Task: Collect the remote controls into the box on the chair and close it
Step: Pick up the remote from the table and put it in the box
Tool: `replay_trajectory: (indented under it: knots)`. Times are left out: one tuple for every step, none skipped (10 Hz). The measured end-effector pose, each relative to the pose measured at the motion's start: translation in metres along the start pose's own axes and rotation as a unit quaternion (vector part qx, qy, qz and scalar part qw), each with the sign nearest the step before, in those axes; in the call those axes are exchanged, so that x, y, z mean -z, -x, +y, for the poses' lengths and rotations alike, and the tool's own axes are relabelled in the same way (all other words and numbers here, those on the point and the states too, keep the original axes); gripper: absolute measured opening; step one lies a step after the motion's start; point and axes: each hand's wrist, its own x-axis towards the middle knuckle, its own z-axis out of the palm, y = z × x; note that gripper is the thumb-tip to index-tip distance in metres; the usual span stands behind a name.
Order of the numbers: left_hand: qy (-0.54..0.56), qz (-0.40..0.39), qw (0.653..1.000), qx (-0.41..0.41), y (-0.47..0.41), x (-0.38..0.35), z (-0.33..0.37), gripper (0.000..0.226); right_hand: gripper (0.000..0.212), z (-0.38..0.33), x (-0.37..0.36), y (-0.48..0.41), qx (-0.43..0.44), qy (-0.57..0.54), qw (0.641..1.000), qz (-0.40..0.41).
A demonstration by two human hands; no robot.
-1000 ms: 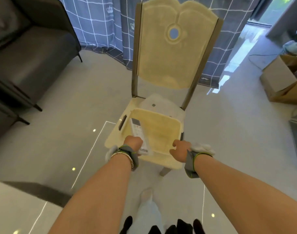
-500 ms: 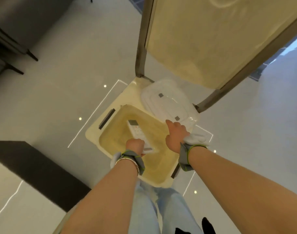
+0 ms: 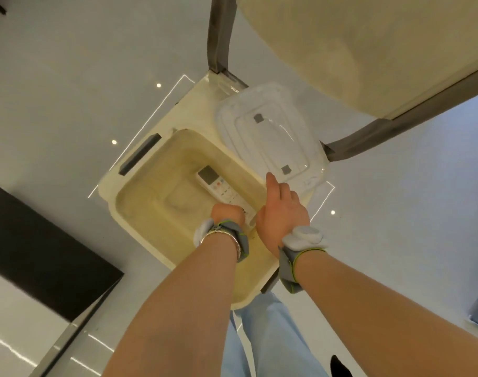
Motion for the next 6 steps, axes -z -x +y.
replay_trajectory:
  knots:
    - [-0.057, -0.041, 0.993, -0.091, 0.003, 0.015, 0.007, 0.040, 0.059, -0.003, 0.006, -0.003, -0.008, 0.048, 0.999, 0.010]
    - [-0.013, -0.071, 0.989, -0.129, 0.021, 0.048, 0.001, 0.042, 0.083, -0.007, 0.010, -0.010, -0.060, -0.002, 0.988, -0.139]
    - [0.019, -0.075, 0.986, -0.146, 0.041, 0.088, 0.004, 0.042, 0.088, -0.004, 0.010, -0.017, -0.102, 0.009, 0.967, -0.234]
    - [0.063, -0.056, 0.982, -0.168, 0.067, 0.150, -0.002, 0.042, 0.095, -0.022, 0.041, -0.013, -0.127, 0.031, 0.952, -0.276]
    - [0.103, -0.013, 0.976, -0.190, 0.078, 0.226, -0.025, 0.033, 0.090, -0.077, 0.077, -0.003, -0.093, 0.019, 0.958, -0.271]
    - [0.117, -0.022, 0.973, -0.197, 0.089, 0.271, -0.044, 0.025, 0.078, -0.139, 0.101, -0.005, -0.041, 0.004, 0.972, -0.231]
